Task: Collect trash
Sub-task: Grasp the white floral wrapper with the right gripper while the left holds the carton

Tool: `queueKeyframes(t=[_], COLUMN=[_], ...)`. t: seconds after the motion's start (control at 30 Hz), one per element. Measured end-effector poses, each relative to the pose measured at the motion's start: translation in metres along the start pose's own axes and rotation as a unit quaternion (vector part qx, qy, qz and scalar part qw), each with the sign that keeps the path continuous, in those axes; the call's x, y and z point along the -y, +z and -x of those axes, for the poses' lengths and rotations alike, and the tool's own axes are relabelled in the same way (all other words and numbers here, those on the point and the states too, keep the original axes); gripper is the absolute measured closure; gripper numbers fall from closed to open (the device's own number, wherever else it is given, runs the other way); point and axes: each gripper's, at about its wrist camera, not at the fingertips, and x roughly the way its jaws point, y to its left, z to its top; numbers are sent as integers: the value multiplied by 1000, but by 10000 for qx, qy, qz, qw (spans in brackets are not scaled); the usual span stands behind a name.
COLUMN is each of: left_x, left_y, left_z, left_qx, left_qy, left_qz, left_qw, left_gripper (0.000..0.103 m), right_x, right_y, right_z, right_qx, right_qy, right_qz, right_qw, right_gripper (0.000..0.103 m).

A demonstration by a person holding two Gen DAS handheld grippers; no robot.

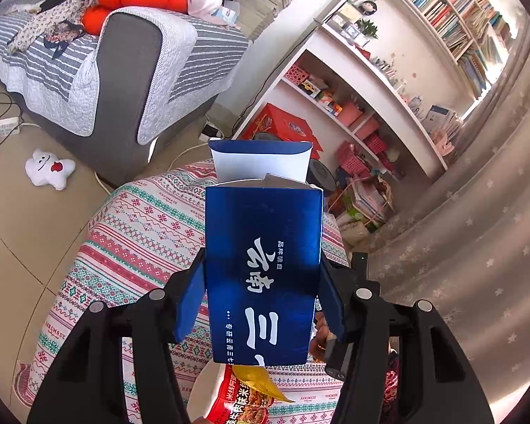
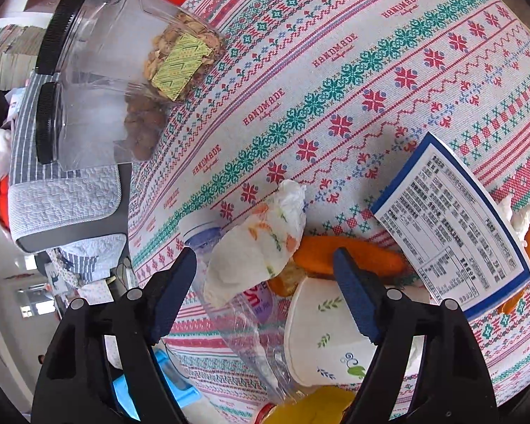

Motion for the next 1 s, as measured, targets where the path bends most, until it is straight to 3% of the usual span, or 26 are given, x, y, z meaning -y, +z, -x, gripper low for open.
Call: queueKeyframes(t=[0.17, 0.37, 0.6, 0.77, 1.0], left_x=[-3, -3, -2, -1, 10], left_y=[-4, -5, -6, -7, -10], left_z=[-1, -6, -8, -5, -2], left_qx=[-59, -86, -57, 110, 347], left_qy=[1, 82, 169, 254, 223], left_qz=[-44, -20, -49, -69, -209], left_qw=[10000, 9999, 9998, 9996, 9989], left_gripper=[46, 46, 46, 46, 46], right_x=[0, -8, -26, -48, -57], right_y=[5, 8, -4, -21, -58], right_z=[-9, -11, 14, 55, 131], right_qx=[32, 1, 544, 1220, 2298], right_qy=[-9, -167, -103, -98, -70], right_qz=[-192, 176, 807, 1544, 2318], right_qw=[9998, 9997, 9952, 9804, 9452], right_gripper=[29, 63, 65, 65, 65])
